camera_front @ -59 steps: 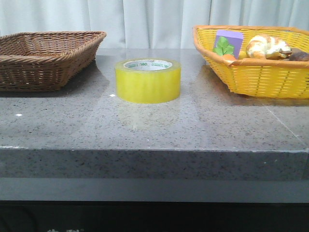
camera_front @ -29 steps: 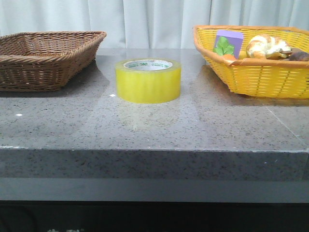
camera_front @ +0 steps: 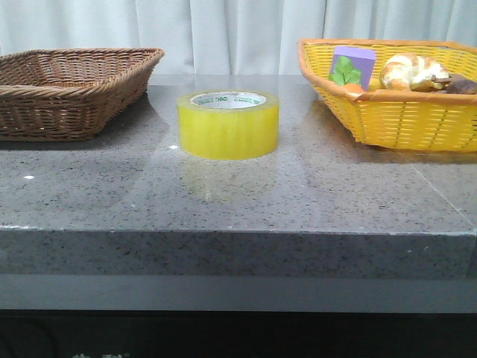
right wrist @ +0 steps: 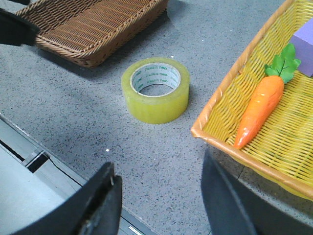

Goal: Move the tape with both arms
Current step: 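Move the left gripper over the tape roll on the table, then lower the left gripper into the tape roll's hole and grip its rim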

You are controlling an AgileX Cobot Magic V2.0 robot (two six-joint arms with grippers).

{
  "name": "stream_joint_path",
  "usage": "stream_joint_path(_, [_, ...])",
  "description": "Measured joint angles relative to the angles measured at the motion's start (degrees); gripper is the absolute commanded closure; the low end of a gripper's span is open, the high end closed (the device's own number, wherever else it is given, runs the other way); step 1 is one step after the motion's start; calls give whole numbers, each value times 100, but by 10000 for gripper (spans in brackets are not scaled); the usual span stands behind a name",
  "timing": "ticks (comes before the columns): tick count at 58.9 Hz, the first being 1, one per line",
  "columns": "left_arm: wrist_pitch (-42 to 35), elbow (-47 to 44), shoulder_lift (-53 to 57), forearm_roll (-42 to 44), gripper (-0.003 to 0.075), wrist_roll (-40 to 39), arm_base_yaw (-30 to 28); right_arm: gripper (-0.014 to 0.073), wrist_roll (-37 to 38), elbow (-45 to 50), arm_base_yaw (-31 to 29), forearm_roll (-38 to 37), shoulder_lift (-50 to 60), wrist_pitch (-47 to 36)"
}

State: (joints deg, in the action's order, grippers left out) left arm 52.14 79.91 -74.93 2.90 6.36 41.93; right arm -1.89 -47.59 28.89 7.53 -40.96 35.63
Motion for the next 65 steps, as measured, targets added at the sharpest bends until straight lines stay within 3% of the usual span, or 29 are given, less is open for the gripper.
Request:
stream_joint_path(18, [854, 1292, -1497, -103, 204, 848, 0, 192, 0, 0, 0, 0, 0, 0])
stream_joint_path(29, [1205, 1874, -2255, -821, 204, 1560, -191, 192, 0, 0, 0, 0, 0, 0])
stream_joint_path(65, [1040, 2319, -3641, -1079, 206, 2021, -391, 192, 0, 0, 0, 0, 0, 0])
